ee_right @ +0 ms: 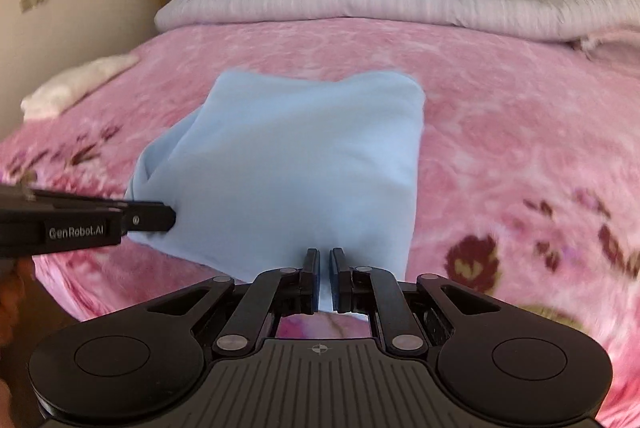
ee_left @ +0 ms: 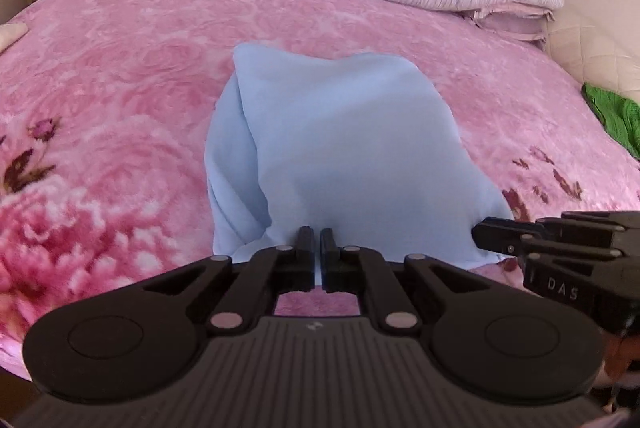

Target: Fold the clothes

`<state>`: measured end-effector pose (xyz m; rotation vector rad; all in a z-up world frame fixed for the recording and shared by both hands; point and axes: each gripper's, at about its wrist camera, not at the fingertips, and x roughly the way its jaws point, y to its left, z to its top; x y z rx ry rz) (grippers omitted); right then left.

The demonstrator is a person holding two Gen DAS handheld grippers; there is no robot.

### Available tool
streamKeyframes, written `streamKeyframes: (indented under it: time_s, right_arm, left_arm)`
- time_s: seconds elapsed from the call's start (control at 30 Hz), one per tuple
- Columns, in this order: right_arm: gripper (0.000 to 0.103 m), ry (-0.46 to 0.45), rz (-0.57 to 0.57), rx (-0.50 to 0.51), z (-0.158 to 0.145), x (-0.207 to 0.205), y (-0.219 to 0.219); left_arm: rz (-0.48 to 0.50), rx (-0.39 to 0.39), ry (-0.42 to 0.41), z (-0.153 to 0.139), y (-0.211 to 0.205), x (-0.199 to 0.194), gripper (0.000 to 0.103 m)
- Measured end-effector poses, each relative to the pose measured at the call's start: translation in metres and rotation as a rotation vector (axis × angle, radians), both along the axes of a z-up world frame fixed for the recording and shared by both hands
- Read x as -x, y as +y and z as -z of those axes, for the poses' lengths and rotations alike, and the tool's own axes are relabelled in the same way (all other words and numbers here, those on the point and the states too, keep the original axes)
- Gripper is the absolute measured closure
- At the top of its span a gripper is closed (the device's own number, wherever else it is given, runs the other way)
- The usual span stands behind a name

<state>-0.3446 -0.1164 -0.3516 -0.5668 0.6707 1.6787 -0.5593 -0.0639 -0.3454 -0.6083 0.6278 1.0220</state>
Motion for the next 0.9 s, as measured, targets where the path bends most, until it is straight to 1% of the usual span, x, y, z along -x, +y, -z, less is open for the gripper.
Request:
streamKeyframes:
  time_s: [0.03,0.07,0.1,0.13,0.17,0.2,0.23,0.3,0.33,0.4,0.43,0.47,0.5,0.53,0.57,0.6,0.7,0.77,0.9]
  right_arm:
    - [0.093,0.012,-0.007,0.017,-0.006,-0.004,0.003]
    - [0.093,0.024,-0.015,0.034,-0.011,-0.008,0.007]
    - [0.093,0.065,-0.008,0.034,-0.018,-0.017,0.01]
    - [0.092,0.094,0.007,0.025,-0.023,-0.027,0.017]
    - [0.09,0.122,0.022,0.016,-0.029,-0.037,0.024]
    - [0.084,0.134,0.037,0.02,-0.03,-0.045,0.035]
    - [0.075,0.15,0.057,0.027,-0.03,-0.055,0.049]
    - [0.065,0.18,0.087,0.038,-0.028,-0.072,0.072]
    - [0.062,0.196,0.101,0.045,-0.026,-0.079,0.083]
    - [0.062,0.248,0.132,0.061,-0.021,-0.096,0.1]
    - [0.062,0.274,0.139,0.064,-0.018,-0.102,0.107]
    - [0.062,0.3,0.148,0.065,-0.014,-0.108,0.112]
    - [0.062,0.316,0.155,0.067,-0.011,-0.112,0.115]
    - [0.062,0.333,0.163,0.069,-0.007,-0.115,0.118]
    - [0.062,0.338,0.17,0.077,-0.003,-0.117,0.12]
    - [0.062,0.342,0.177,0.084,0.001,-0.118,0.122]
    - [0.062,0.347,0.171,0.088,0.007,-0.116,0.129]
    - [0.062,0.34,0.157,0.081,0.009,-0.113,0.133]
    - [0.062,0.281,0.107,0.079,0.01,-0.093,0.144]
  left_arm:
    - [0.004,0.001,-0.022,-0.009,0.004,0.003,0.097]
    - [0.009,0.001,-0.044,-0.017,0.007,0.007,0.092]
    - [0.004,-0.009,-0.061,-0.027,0.016,0.01,0.078]
    - [-0.011,-0.015,-0.068,-0.032,0.028,0.012,0.071]
    - [-0.025,-0.021,-0.075,-0.037,0.04,0.014,0.067]
    - [-0.037,-0.011,-0.083,-0.038,0.056,0.014,0.067]
    - [-0.049,0.0,-0.092,-0.038,0.072,0.014,0.067]
    - [-0.079,0.074,-0.137,-0.03,0.107,0.016,0.067]
    - [-0.09,0.115,-0.167,-0.023,0.122,0.018,0.067]
    - [-0.117,0.19,-0.224,-0.009,0.147,0.022,0.069]
    - [-0.127,0.214,-0.246,-0.002,0.157,0.023,0.07]
    - [-0.132,0.222,-0.265,0.003,0.162,0.023,0.074]
    - [-0.138,0.23,-0.285,0.008,0.168,0.023,0.074]
    - [-0.137,0.229,-0.301,0.011,0.172,0.024,0.075]
    - [-0.137,0.228,-0.318,0.014,0.176,0.024,0.085]
    - [-0.129,0.221,-0.335,0.016,0.178,0.025,0.098]
    - [-0.104,0.173,-0.342,0.014,0.176,0.029,0.099]
    - [-0.1,0.131,-0.323,0.012,0.174,0.033,0.099]
    - [-0.099,0.111,-0.307,0.017,0.169,0.037,0.098]
